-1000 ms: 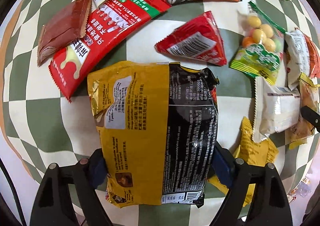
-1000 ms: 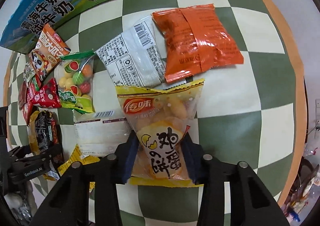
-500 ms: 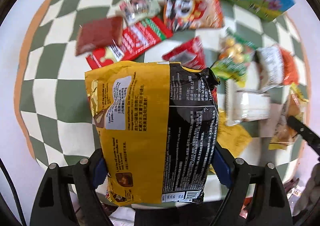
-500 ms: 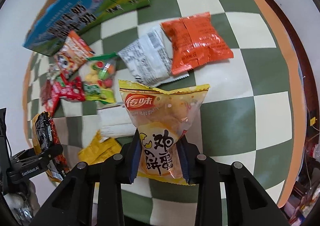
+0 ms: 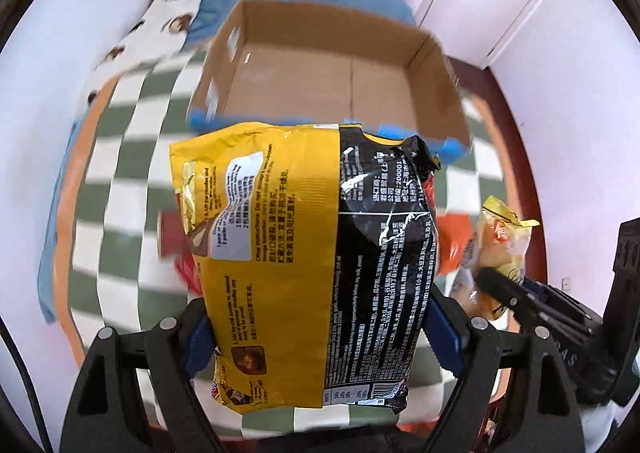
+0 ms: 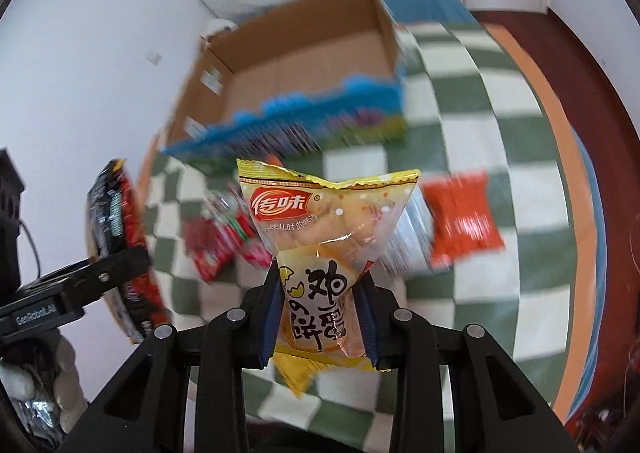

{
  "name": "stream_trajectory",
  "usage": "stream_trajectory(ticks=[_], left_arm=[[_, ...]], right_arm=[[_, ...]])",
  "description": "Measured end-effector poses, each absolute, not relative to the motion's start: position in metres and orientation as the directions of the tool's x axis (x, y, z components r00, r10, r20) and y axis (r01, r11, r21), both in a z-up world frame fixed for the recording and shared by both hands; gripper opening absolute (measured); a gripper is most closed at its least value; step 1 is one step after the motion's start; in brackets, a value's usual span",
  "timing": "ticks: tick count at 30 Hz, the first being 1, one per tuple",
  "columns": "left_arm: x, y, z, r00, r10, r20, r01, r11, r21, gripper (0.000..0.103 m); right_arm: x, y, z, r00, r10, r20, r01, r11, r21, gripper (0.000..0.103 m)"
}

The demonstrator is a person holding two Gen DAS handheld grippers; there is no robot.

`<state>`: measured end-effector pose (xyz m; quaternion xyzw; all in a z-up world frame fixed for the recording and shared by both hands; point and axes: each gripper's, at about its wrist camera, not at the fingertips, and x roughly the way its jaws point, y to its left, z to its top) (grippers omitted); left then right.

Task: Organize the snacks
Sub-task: 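Carry both packs into the cardboard box and open both tools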

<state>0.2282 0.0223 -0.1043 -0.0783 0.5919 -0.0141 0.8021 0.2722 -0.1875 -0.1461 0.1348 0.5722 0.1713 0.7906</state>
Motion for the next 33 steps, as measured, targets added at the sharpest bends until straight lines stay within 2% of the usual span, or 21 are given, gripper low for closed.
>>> stream_trajectory(ticks=[7,14,24,31,33], left_arm=[[0.347,0.041,-0.085,0.308,-0.15,-0.939,-0.014,0.987,-0.162,0.086],[0.464,0.069,-0.12,0.212,-0.179,-0.961,-0.012,0.983,-0.185,0.086],[0.528,0.086,-0.205,0.065,-0.136,-0.989,-0.038,0.99,-0.139,0.086],[0.541,0.084,-0.236,0.012,-0.116,-0.993,-0.052,0.992,-0.116,0.086],[0.543,0.086,-0.24,0.015,-0.115,-0.993,-0.065,0.991,-0.116,0.086]], right_arm=[[0.366,-0.144,-0.105,0.359,0.396,-0.845,-0.152,0.918,0.366,0.036],[0.474,-0.11,-0.132,0.325,0.333,-0.885,-0.132,0.943,0.307,0.036],[0.572,-0.078,-0.2,0.225,0.281,-0.933,-0.142,0.957,0.254,0.036],[0.598,-0.066,-0.24,0.138,0.285,-0.949,-0.162,0.951,0.262,0.036],[0.606,-0.068,-0.256,0.094,0.298,-0.95,-0.15,0.948,0.282,0.04]])
